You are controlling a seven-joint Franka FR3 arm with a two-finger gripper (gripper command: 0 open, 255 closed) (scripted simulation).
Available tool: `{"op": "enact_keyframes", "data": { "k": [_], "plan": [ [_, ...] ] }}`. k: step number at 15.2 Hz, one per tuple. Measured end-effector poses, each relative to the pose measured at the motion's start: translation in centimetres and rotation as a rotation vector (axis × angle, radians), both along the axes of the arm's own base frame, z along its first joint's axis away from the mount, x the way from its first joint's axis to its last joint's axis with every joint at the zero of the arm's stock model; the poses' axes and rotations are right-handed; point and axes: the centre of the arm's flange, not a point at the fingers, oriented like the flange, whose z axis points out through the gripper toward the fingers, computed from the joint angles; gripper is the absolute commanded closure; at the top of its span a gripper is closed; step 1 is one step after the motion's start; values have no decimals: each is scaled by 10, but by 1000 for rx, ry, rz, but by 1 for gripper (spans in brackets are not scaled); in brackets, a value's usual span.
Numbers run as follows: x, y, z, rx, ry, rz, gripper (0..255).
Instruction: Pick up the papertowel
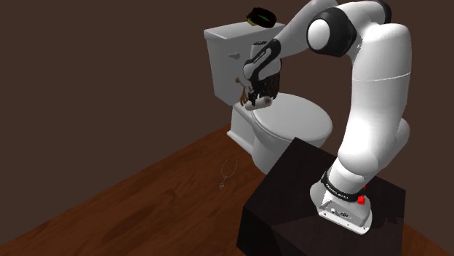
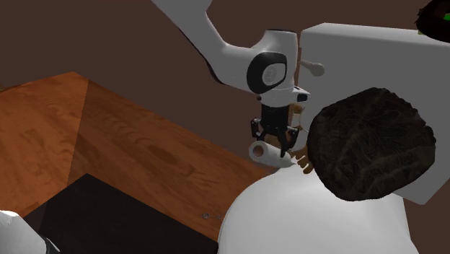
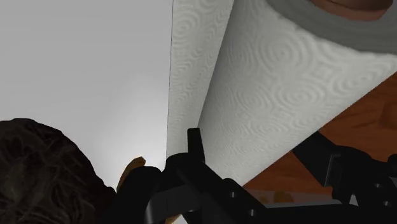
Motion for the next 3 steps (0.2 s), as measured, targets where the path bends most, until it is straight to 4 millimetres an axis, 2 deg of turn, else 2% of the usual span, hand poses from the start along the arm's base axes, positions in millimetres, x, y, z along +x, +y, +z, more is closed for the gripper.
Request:
{"op": "enact_keyframes", "data": {
  "k": [3],
  "plan": [
    [-1, 0, 14, 0, 0, 0, 255]
  ]
}}
